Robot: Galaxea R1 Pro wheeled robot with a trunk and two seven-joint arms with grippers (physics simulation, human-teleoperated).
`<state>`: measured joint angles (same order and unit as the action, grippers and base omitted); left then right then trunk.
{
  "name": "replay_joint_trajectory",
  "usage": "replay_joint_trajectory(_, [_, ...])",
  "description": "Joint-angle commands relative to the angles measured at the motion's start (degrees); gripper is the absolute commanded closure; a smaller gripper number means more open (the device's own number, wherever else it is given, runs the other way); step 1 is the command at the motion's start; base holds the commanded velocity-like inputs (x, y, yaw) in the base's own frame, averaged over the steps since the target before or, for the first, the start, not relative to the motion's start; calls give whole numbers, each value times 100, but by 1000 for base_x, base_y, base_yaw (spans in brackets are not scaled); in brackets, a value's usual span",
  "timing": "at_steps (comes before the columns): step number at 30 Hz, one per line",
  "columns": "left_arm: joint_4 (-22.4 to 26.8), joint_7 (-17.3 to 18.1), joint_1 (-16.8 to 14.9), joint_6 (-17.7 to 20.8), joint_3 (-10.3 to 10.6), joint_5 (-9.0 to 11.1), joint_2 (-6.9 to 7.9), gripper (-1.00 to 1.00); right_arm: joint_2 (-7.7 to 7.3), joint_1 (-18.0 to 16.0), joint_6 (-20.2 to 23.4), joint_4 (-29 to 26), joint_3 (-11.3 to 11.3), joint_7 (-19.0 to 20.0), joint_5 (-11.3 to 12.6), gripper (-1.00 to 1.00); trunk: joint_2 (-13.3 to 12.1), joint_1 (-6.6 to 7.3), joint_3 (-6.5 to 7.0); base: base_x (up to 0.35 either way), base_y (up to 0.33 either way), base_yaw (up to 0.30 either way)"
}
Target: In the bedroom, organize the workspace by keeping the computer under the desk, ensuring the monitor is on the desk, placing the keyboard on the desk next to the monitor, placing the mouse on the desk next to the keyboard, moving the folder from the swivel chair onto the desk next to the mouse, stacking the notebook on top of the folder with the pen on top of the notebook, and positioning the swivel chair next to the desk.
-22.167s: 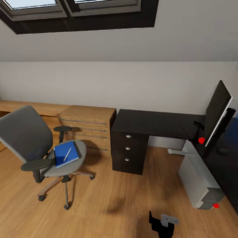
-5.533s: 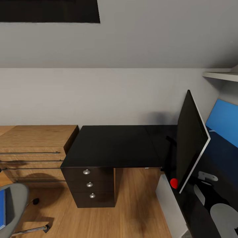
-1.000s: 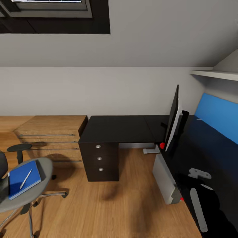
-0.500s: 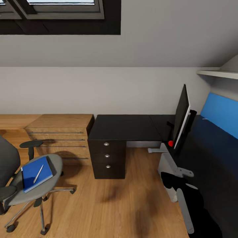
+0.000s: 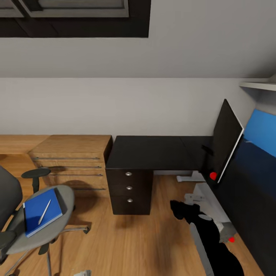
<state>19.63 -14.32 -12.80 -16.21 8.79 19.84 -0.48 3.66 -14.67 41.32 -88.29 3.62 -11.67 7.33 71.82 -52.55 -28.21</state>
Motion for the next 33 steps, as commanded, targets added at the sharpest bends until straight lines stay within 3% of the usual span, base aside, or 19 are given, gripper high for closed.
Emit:
replay_joint_trajectory(1, [318,-44,-3,20,53,33,-6,-100,4,-11,-15,-4,271,-64,41,100,3,-3,-6,314,73,0])
replay_joint_trajectory(4, [1060,-53,-3,261,74,25,-15,-100,31,-51,-53,11,643,-93,34,100,3,-3,-6,320,42,0])
replay_joint_trajectory(7, [1921,-63,-3,975,83,32,-18,-100,169,-228,-54,88,807,-120,33,100,3,-3,-6,326,16,0])
replay_joint_trajectory(8, [2397,-71,-3,1486,80,39,-16,-100,262,-386,-54,199,849,-128,28,100,3,-3,-6,328,8,0])
replay_joint_trajectory(9, [2637,-76,-3,1750,78,42,-16,-100,303,-474,-56,278,861,-133,25,100,3,-3,-6,329,6,0])
replay_joint_trajectory(10, [3112,-87,-3,2246,70,47,-15,-100,365,-673,-65,494,880,-136,24,100,3,-3,-6,329,4,0])
replay_joint_trajectory(12, [3776,-96,-3,2772,62,51,-18,-100,420,-1014,-88,970,894,-139,33,100,3,-3,-6,329,3,0])
replay_joint_trajectory(17, [4875,-91,-3,3247,44,66,-17,-100,466,-1824,-495,2386,862,-145,62,100,3,-3,-6,330,1,0])
replay_joint_trajectory(23, [5103,-90,-3,3361,-23,64,115,-100,466,-2130,-1179,3022,730,-146,95,100,3,-3,-6,330,33,0])
replay_joint_trajectory(26, [5041,-89,-3,3372,-87,67,199,-100,463,-2150,-1251,3068,713,-145,99,100,3,-3,-6,330,32,0])
replay_joint_trajectory(33, [4999,-89,-3,3377,-133,82,231,-100,506,-2154,-1307,3089,726,-143,110,100,3,-3,-6,133,6,11])
